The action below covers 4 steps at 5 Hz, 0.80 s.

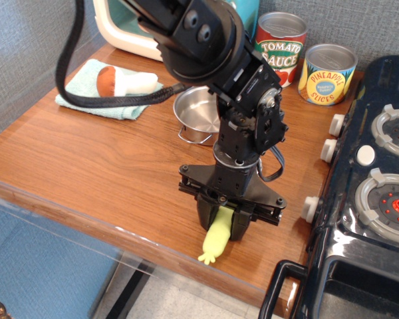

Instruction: Put the corn onto the center of the table

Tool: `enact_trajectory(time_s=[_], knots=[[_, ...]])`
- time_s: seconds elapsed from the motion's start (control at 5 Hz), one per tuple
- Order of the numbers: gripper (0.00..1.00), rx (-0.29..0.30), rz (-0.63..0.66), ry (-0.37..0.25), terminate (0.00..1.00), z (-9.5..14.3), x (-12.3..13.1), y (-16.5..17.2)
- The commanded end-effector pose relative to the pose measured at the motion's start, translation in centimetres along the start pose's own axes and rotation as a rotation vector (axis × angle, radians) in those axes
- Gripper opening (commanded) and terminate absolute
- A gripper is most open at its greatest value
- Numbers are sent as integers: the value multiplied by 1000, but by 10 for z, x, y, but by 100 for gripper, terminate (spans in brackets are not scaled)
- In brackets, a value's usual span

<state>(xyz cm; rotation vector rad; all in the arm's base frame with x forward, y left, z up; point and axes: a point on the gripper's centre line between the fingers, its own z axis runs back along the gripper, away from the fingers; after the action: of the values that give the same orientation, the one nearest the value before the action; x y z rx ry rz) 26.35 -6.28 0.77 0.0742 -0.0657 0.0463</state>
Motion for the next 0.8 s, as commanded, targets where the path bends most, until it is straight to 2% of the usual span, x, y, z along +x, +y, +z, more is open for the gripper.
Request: enact_trajectory(time_s=[0.0, 0.2, 0.4, 0.6], knots=[[0, -6, -212, -93, 0, 46, 27, 11], [0, 43, -241, -122, 0, 64, 30, 42], [0, 63, -232, -126, 0, 70, 23, 79], [0, 51, -180, -101, 0, 62, 18, 109]])
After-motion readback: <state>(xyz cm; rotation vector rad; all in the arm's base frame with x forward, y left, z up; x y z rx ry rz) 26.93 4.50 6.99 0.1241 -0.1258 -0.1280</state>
